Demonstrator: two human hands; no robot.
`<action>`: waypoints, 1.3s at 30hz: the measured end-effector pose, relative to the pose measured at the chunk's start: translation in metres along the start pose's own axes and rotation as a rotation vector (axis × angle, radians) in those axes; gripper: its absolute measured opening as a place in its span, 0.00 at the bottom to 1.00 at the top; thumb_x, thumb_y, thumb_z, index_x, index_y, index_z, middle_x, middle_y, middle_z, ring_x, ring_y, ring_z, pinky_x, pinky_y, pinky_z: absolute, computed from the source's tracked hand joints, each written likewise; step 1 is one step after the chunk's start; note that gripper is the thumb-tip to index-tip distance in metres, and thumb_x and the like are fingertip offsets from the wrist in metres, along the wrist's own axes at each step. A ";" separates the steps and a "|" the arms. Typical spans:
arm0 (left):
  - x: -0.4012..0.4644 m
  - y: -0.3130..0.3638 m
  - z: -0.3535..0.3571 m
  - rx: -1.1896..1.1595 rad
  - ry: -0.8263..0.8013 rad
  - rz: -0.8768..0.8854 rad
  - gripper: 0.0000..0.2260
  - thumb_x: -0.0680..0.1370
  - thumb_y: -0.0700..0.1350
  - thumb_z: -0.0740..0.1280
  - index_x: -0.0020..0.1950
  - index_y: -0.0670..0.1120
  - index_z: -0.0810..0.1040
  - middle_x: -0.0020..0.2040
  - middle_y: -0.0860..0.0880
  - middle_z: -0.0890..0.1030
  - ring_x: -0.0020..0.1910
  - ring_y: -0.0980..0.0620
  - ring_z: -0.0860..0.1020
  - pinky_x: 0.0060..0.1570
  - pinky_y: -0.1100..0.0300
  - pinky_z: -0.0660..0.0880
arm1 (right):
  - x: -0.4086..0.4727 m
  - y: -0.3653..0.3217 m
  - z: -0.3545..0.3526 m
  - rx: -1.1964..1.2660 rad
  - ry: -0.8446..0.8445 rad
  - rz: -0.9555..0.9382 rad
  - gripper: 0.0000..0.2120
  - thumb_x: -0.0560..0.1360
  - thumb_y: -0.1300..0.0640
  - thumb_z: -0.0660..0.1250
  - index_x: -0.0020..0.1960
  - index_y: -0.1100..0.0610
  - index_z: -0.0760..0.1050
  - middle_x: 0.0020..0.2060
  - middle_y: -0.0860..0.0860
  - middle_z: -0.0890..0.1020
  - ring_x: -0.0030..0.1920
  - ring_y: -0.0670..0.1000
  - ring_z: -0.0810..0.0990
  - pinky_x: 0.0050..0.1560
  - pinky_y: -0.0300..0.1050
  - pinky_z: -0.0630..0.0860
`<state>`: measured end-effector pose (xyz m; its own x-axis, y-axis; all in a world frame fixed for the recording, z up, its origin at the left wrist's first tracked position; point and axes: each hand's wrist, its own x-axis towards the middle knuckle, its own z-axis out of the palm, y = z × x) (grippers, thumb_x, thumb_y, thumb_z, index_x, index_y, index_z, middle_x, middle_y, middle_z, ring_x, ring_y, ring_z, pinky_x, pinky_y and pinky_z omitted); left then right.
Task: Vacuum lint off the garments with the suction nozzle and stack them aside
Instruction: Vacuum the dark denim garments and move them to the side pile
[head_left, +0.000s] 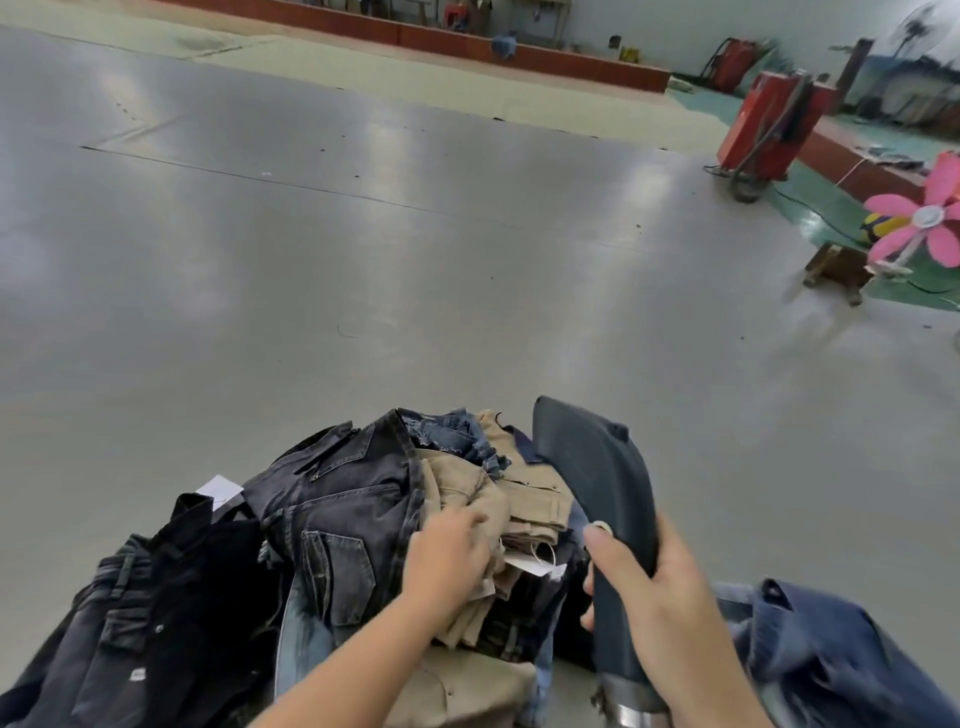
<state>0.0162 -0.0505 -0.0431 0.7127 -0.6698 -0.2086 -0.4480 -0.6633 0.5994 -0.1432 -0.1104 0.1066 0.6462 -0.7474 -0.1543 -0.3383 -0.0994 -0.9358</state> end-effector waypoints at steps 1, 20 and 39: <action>0.007 -0.029 0.001 0.025 0.140 -0.093 0.16 0.79 0.51 0.62 0.67 0.51 0.72 0.65 0.51 0.74 0.64 0.50 0.71 0.59 0.53 0.70 | 0.003 0.005 0.005 0.001 -0.007 0.042 0.06 0.74 0.54 0.68 0.51 0.51 0.75 0.34 0.54 0.80 0.36 0.57 0.80 0.44 0.59 0.79; 0.045 -0.053 -0.076 -0.518 0.283 -0.187 0.23 0.72 0.29 0.55 0.57 0.48 0.81 0.52 0.45 0.83 0.50 0.47 0.77 0.48 0.58 0.74 | 0.014 0.021 0.022 0.122 0.064 0.161 0.06 0.74 0.60 0.69 0.47 0.53 0.74 0.24 0.54 0.78 0.22 0.54 0.76 0.25 0.46 0.74; 0.009 -0.179 -0.032 0.033 0.033 -0.531 0.17 0.75 0.40 0.63 0.64 0.41 0.71 0.61 0.40 0.77 0.59 0.40 0.76 0.56 0.54 0.73 | -0.005 0.015 -0.006 0.128 0.200 0.137 0.07 0.73 0.62 0.70 0.49 0.52 0.77 0.26 0.57 0.80 0.26 0.58 0.79 0.35 0.53 0.78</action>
<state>0.1205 0.0730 -0.1274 0.8622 -0.2286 -0.4520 -0.0375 -0.9187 0.3932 -0.1559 -0.1119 0.0951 0.4485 -0.8641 -0.2286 -0.3157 0.0862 -0.9449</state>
